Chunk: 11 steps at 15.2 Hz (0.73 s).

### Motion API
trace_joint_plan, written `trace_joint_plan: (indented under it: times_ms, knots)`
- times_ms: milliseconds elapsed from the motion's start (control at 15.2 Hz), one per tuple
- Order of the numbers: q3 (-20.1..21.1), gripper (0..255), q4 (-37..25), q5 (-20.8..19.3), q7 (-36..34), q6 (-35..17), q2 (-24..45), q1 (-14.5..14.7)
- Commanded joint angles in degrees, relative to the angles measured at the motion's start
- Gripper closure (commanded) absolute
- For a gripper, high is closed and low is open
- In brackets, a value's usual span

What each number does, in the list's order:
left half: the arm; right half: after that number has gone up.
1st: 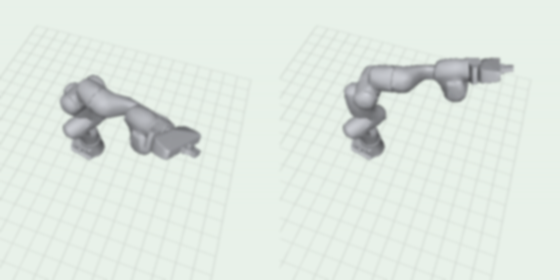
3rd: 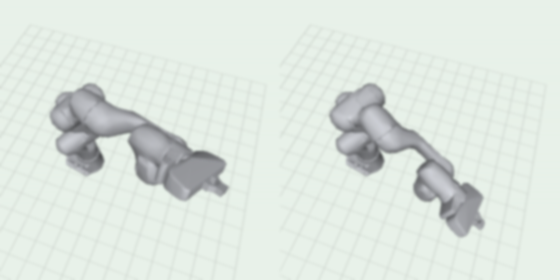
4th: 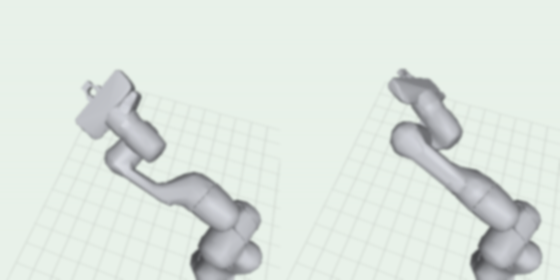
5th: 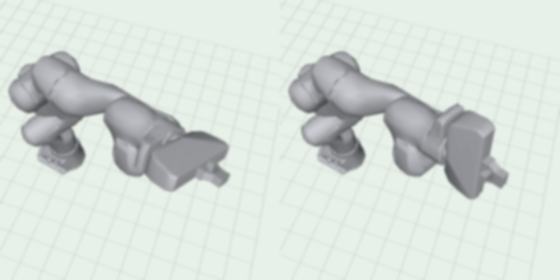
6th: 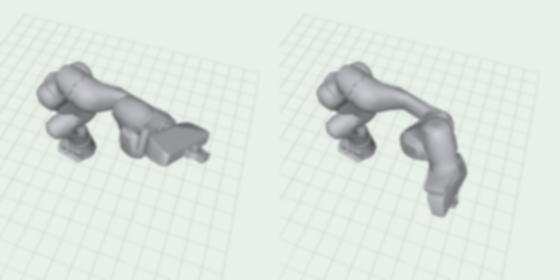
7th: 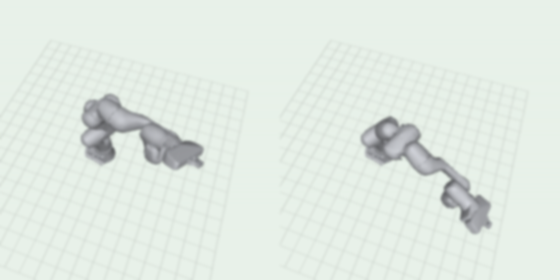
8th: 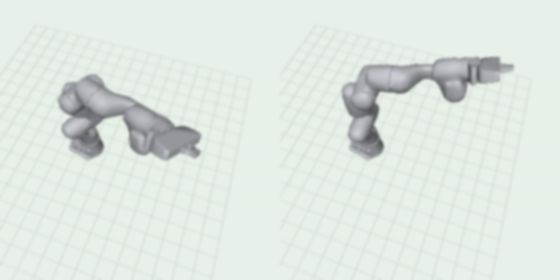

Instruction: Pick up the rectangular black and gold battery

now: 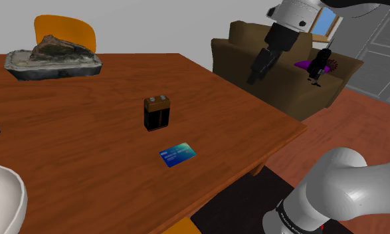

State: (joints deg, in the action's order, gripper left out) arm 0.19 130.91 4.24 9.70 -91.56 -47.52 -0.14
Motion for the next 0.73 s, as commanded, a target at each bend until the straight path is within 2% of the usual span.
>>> trace_joint_plan:
  times_ms: [0,660]
  knots:
    - [0.00,0,0.00,0.00,0.00,0.00,0.00,0.00]
    - [14.44,0,-5.81,5.06,-16.99,-4.19,10.15,1.12]
